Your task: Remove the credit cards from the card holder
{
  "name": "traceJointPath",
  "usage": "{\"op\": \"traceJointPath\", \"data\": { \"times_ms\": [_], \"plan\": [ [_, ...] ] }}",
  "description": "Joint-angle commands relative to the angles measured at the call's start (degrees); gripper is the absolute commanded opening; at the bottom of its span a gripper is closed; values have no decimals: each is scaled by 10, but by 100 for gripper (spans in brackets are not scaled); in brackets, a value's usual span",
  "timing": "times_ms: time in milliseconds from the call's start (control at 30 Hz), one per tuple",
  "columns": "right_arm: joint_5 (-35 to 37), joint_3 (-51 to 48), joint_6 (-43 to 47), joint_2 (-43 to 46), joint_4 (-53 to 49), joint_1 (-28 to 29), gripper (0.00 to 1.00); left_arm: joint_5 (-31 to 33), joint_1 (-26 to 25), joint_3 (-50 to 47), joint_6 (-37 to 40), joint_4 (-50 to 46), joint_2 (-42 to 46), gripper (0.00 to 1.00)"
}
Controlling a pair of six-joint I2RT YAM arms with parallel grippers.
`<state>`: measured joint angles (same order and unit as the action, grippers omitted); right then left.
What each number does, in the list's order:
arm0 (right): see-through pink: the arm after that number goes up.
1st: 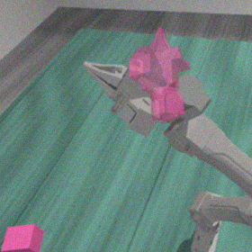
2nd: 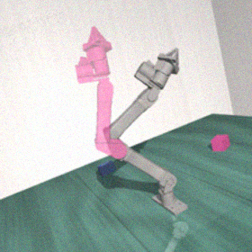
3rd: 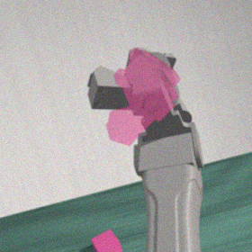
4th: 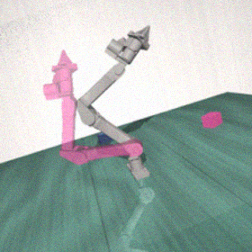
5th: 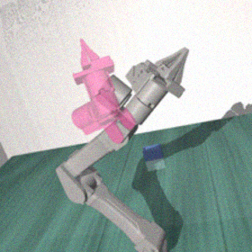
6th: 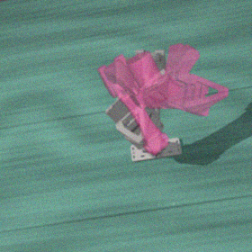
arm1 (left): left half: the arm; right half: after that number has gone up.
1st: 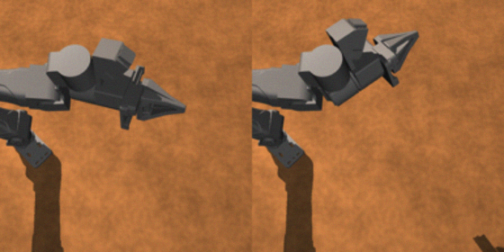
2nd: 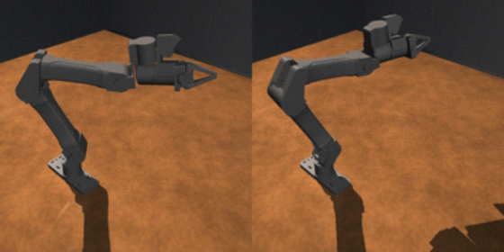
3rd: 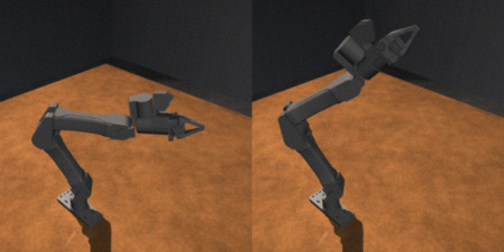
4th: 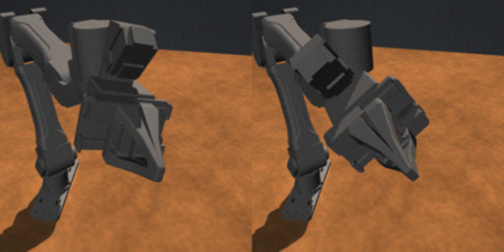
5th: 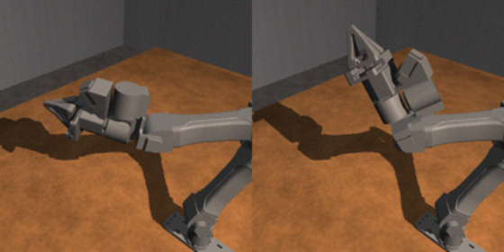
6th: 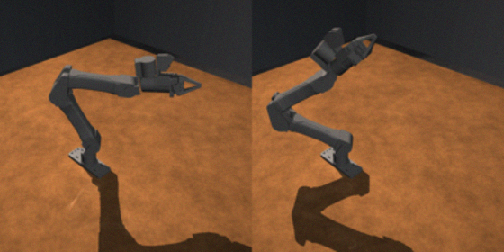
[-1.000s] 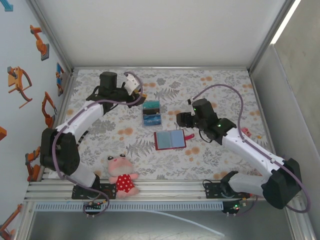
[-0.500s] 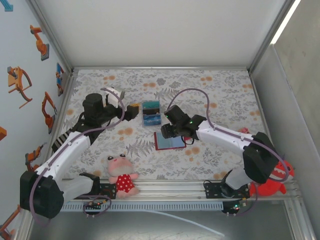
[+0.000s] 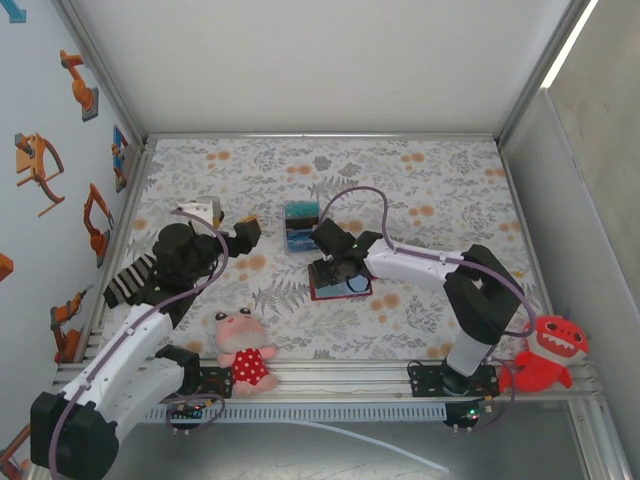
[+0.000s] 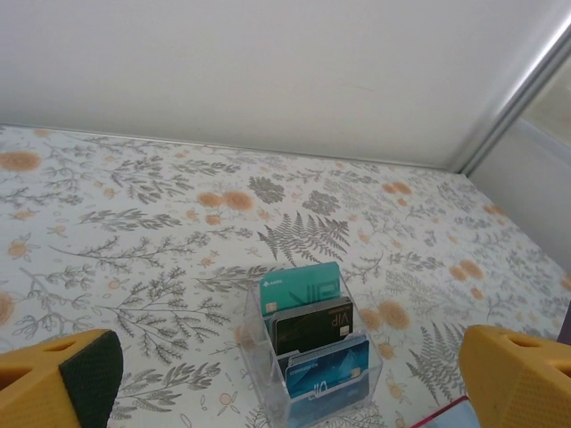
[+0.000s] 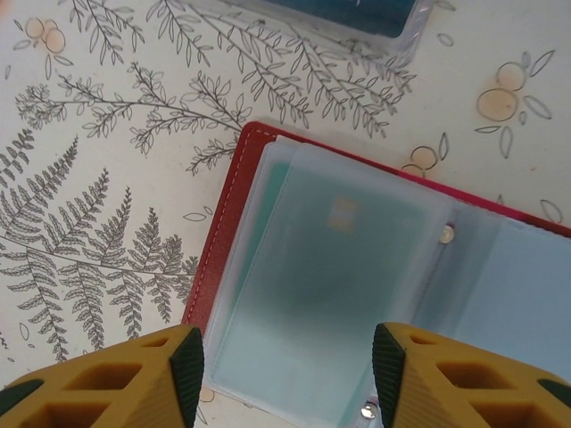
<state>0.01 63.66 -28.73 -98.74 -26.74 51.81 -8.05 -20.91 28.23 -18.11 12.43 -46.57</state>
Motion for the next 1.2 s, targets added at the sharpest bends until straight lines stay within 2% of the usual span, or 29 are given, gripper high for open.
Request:
{"op": "traceJointPath", "data": {
  "times_ms": [0,367,733,1167],
  "plan": [
    [5,28,-6,-18,-24,11,54,39,4,-19,-49,10,29,97],
    [45,45,-12,-59,-53,28,57,42,4,-27,-56,-13,62,97],
    [43,27,-23,-76,-39,27,55,52,3,-28,-54,-23,61,97],
    [62,16,-24,-66,-34,26,38,56,3,-20,-53,-44,66,97]
  ]
}}
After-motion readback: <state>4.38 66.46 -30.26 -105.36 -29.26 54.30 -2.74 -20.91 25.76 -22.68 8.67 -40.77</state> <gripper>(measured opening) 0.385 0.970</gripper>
